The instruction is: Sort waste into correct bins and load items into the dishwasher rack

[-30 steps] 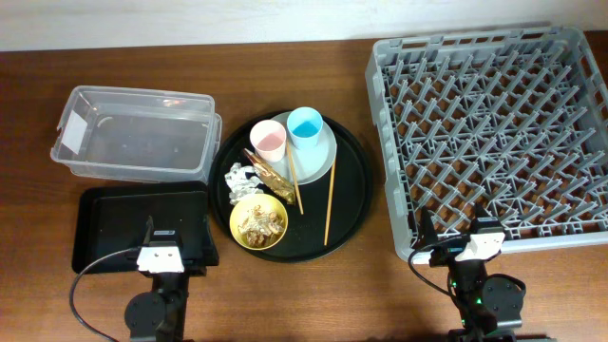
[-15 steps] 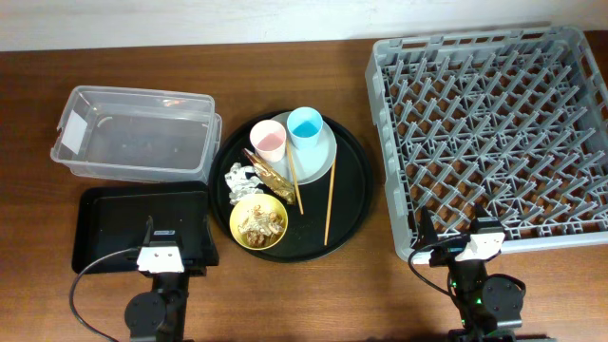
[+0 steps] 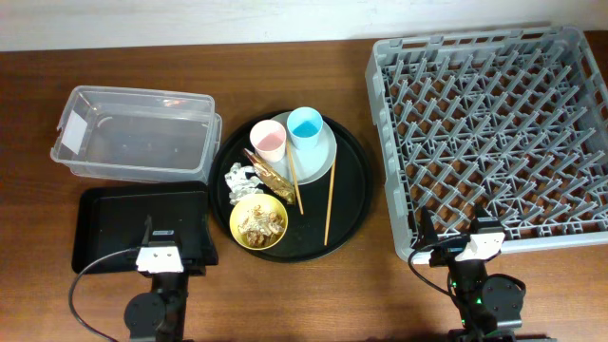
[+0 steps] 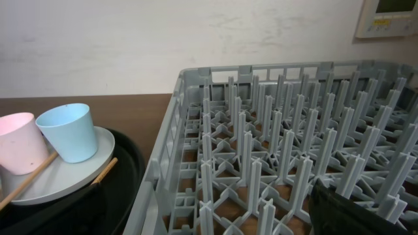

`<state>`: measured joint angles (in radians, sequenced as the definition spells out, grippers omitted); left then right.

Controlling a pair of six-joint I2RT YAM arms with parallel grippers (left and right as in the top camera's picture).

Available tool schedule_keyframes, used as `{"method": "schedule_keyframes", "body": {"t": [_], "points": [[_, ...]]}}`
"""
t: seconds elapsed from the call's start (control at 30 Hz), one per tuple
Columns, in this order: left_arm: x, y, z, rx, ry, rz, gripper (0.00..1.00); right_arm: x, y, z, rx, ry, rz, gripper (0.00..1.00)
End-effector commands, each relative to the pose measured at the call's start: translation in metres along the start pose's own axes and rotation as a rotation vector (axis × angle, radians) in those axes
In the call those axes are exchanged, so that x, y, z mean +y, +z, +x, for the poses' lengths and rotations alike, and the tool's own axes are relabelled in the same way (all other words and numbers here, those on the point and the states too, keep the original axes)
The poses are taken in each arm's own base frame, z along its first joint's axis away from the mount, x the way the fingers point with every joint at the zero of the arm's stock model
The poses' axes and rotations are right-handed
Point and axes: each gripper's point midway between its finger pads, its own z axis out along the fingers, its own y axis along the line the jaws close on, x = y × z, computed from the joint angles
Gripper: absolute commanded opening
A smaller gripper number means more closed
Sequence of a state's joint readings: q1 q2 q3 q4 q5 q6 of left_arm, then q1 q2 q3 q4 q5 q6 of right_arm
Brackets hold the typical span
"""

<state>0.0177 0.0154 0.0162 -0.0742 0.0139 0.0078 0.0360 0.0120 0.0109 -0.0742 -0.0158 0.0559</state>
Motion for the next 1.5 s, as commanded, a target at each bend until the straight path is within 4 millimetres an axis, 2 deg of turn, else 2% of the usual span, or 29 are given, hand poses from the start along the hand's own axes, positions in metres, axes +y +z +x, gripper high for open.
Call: {"method": "schedule_keyframes", "body": {"t": [0.0,0.03,0.07,0.17,0.23,0.3,0.33,0.43,0.5,0.57,0.67,0.7,0.73,0.77,0.8,0.87,0.93,0.97,1.0,1.03,1.13,1.4,1.47], "points": [[-0.039,-0.007,-0.010,-0.023,0.017,0.231,0.99,-0.003,0.000,0.002,0.003,0.004,0.017,0.98],[-0.057,-0.016,-0.021,-0.023,-0.033,0.341,0.99,-0.003,0.000,0.002,0.003,0.004,0.017,0.98],[-0.066,-0.023,-0.037,-0.042,-0.064,0.396,0.99,-0.003,0.000,0.002,0.003,0.004,0.017,0.98],[-0.074,-0.044,-0.080,-0.075,-0.084,0.450,0.99,-0.003,0.000,0.002,0.003,0.004,0.017,0.98],[-0.077,-0.061,-0.125,-0.057,-0.086,0.467,0.99,-0.003,0.000,0.002,0.003,0.004,0.017,0.98],[-0.086,-0.066,-0.155,0.008,-0.078,0.530,0.99,-0.003,0.000,0.002,0.003,0.004,0.017,0.98],[-0.089,-0.062,-0.167,0.103,-0.086,0.548,0.99,-0.003,0.000,0.002,0.003,0.004,0.017,0.98],[-0.089,-0.045,-0.165,0.449,-0.100,0.553,0.99,-0.003,0.000,0.002,0.003,0.004,0.017,0.98],[-0.089,-0.030,-0.165,0.733,-0.177,0.546,0.99,-0.003,0.000,0.002,0.003,0.004,0.017,0.98],[-0.095,-0.011,-0.170,0.911,-0.287,0.558,1.00,-0.003,0.000,0.002,0.003,0.004,0.017,0.98],[-0.096,0.017,-0.152,1.039,-0.332,0.554,0.99,-0.003,0.000,0.002,0.003,0.004,0.017,0.98],[-0.098,0.028,-0.138,1.097,-0.359,0.558,0.79,-0.003,0.000,0.002,0.003,0.004,0.017,0.98],[-0.101,0.032,-0.132,1.128,-0.382,0.573,0.42,-0.003,0.000,0.002,0.003,0.004,0.017,0.98],[-0.101,0.032,-0.126,1.162,-0.390,0.569,0.00,-0.003,0.000,0.002,0.003,0.004,0.017,0.98],[-0.098,0.034,-0.120,1.183,-0.380,0.538,0.00,-0.003,0.000,0.002,0.003,0.004,0.017,0.98],[-0.069,0.040,-0.103,1.228,-0.333,0.236,0.00,-0.003,0.000,0.002,0.003,0.004,0.017,0.98],[-0.060,0.045,-0.096,1.221,-0.305,0.060,0.01,-0.003,0.000,0.002,0.003,0.004,0.017,0.98],[-0.064,0.047,-0.090,1.223,-0.296,0.024,0.22,-0.003,0.000,0.002,0.003,0.004,0.017,0.98],[-0.069,0.048,-0.082,1.236,-0.283,0.002,0.61,-0.003,0.000,0.002,0.003,0.004,0.017,0.98],[-0.074,0.049,-0.075,1.245,-0.272,0.009,0.74,-0.003,0.000,0.002,0.003,0.004,0.017,0.98],[-0.081,0.049,-0.046,1.286,-0.294,-0.013,0.73,-0.003,0.000,0.002,0.003,0.004,0.017,0.98],[-0.091,0.073,0.019,1.237,-0.350,-0.085,0.69,-0.003,0.000,0.002,0.003,0.004,0.017,0.99],[-0.092,0.082,0.035,1.185,-0.339,-0.119,0.64,-0.003,0.000,0.002,0.003,0.004,0.017,0.98]]}}
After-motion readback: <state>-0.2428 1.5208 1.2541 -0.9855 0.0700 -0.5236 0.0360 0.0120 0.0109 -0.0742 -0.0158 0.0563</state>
